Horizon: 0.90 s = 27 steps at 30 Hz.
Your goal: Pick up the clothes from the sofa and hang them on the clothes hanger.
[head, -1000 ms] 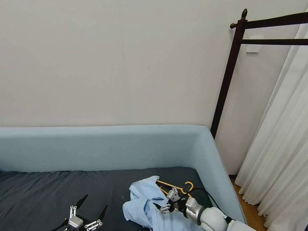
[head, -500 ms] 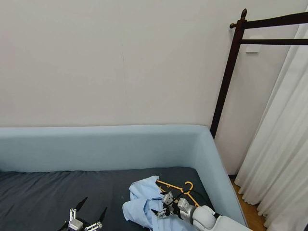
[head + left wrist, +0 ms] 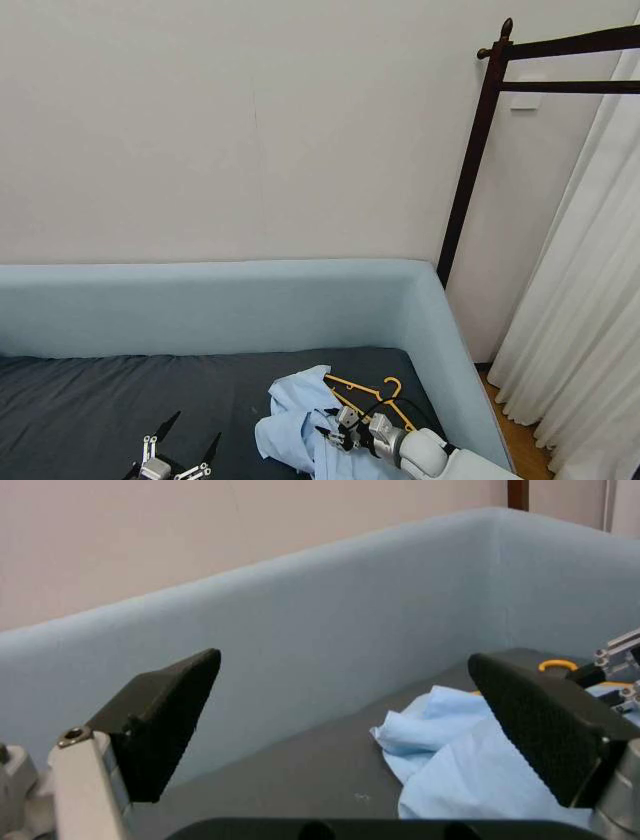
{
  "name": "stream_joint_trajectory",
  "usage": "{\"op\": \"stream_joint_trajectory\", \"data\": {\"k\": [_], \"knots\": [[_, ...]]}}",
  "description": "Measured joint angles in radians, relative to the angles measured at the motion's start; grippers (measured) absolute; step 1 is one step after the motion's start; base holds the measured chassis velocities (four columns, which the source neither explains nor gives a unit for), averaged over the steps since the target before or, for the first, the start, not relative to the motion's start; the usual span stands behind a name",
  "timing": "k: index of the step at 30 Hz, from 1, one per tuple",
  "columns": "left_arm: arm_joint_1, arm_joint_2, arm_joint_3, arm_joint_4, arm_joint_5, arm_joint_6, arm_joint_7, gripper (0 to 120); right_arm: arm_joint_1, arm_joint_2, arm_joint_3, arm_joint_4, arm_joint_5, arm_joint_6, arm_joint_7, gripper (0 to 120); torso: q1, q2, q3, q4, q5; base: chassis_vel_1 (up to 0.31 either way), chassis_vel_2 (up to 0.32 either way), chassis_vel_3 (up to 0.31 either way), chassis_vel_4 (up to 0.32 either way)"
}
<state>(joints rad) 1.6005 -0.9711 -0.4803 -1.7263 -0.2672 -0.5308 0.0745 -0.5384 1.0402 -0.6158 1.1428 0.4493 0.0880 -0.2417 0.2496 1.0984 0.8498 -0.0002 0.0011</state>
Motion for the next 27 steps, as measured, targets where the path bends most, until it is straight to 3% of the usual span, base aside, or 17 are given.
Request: {"op": "stream_joint_trajectory", "data": {"k": [9,27], "knots": [[-0.004,-0.005,0.000,-0.002,0.000,0.000,0.000,98,-0.016,-0.027,0.018,0.042,0.011,0.005,0.004,0,0.000,0.000,0.000,0.0000,0.0000,0.000,0.000,0.000,0.000],[-0.014,-0.015,0.005,-0.003,-0.015,0.009,-0.019,98,-0.107,-0.189,0.219,0.353,0.085,0.035,-0.022,0,0.000,0.000,0.000,0.0000,0.0000,0.000,0.000,0.000,0.000]]}}
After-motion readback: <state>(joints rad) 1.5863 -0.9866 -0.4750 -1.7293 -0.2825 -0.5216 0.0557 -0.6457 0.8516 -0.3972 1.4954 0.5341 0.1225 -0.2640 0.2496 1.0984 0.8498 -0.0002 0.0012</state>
